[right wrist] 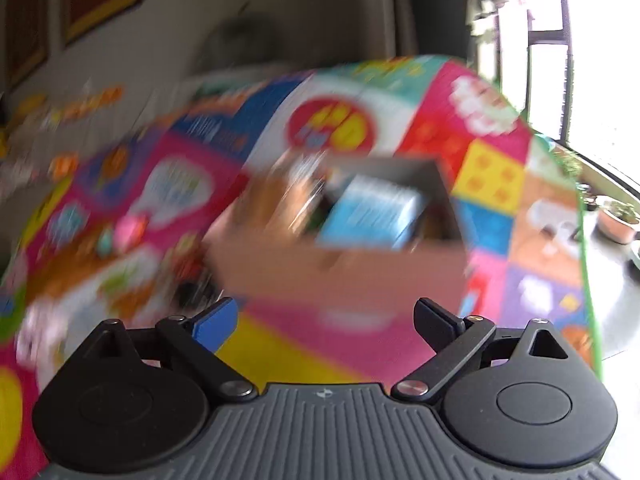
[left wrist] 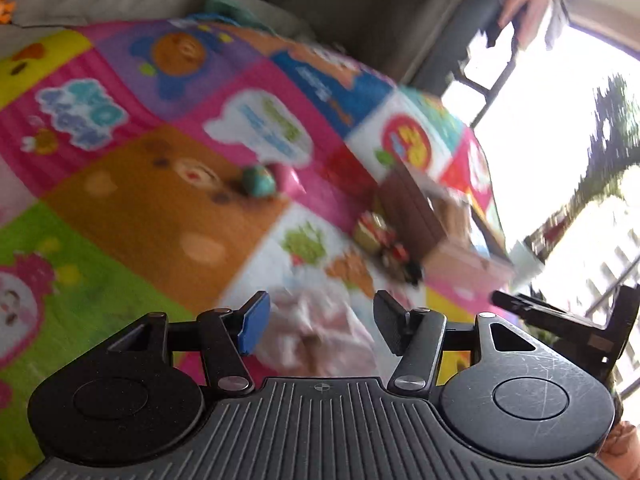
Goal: Organize objects
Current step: 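Carry the teal crank into the pink box and open the right gripper, then grasp the red-and-yellow Hello Kitty lens toy with the left gripper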
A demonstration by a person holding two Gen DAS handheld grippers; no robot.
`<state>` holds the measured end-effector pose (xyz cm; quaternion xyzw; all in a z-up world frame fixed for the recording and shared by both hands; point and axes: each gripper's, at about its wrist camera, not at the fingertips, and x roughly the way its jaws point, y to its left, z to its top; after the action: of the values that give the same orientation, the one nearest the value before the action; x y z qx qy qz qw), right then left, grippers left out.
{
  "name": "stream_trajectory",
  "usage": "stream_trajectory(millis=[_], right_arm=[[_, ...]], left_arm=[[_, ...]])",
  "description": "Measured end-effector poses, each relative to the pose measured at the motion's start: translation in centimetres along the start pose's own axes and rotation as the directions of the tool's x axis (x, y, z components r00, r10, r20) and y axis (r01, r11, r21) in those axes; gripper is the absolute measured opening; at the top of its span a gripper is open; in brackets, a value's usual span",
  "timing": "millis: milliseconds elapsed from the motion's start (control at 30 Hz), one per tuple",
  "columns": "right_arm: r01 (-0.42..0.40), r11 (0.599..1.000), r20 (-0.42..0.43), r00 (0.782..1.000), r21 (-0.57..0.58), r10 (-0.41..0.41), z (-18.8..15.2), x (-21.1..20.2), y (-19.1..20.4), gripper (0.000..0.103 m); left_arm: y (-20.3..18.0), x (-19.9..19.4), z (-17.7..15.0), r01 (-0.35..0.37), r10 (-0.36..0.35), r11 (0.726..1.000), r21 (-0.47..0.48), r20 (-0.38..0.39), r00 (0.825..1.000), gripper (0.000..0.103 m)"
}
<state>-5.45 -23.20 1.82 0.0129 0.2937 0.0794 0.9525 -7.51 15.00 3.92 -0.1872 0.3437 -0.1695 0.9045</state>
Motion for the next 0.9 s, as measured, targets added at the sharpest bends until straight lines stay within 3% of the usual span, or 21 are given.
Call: stream_trajectory(millis=[167, 300, 400, 467, 567, 667, 733, 800, 900], right_arm=[[-0.036, 0.999, -0.04, 0.999, 0.011, 0.036, -2.0, -0.1, 1.3, 0.097], [-0.029, 0.997, -0.067, 0.997, 0.067, 0.033, -2.2, 0.8, 0.4, 0.099], [-0.027, 0.995, -0.063, 0.997, 0.097, 0.033, -2.1, 0.9, -0.1, 0.099], [-0.03, 0.995, -0.053, 0.998, 0.097, 0.036, -2.2, 0.6, -0.1, 0.099], [-0.032, 0.994, -0.043, 0.998, 0.1, 0.037, -2.3, 0.5, -0.2, 0.1], [-0.043, 0.993, -0.036, 0.998, 0.11, 0.048, -2.3, 0.4, -0.3, 0.1], [-0.048, 0.992, -0.036, 0.998, 0.112, 0.052, -2.3, 0.4, -0.4, 0.1], [-0.048, 0.992, -0.031, 0.998, 0.115, 0.052, -2.3, 0.3, -0.4, 0.1], [-0.048, 0.991, -0.019, 0.999, 0.123, 0.051, -2.4, 0.1, -0.6, 0.1]], left_arm=[[-1.6, 2.6, -0.9, -0.028, 0.03, 0.999, 0.026, -0.068, 0.997, 0.062], [-2.7, 6.0, -0.7, 0.099, -0.109, 0.991, -0.087, -0.128, 0.986, 0.061], [-5.8, 8.5, 0.0, 0.182, -0.188, 0.982, -0.053, -0.155, 0.97, 0.061], [-7.7, 9.3, 0.9, 0.21, -0.209, 0.978, -0.004, -0.126, 0.97, 0.06], [-9.1, 9.0, 2.9, 0.15, -0.151, 0.988, 0.035, 0.027, 0.988, 0.06], [-9.5, 9.1, 5.1, 0.083, -0.094, 0.993, 0.079, 0.143, 0.985, 0.06], [-10.2, 11.0, 6.4, 0.042, -0.066, 0.976, 0.213, 0.109, 0.992, 0.06], [-10.4, 13.9, 7.0, 0.022, -0.025, 0.942, 0.335, 0.006, 1.0, 0.06], [-9.7, 17.6, 7.0, 0.001, 0.035, 0.93, 0.368, -0.09, 0.995, 0.06]])
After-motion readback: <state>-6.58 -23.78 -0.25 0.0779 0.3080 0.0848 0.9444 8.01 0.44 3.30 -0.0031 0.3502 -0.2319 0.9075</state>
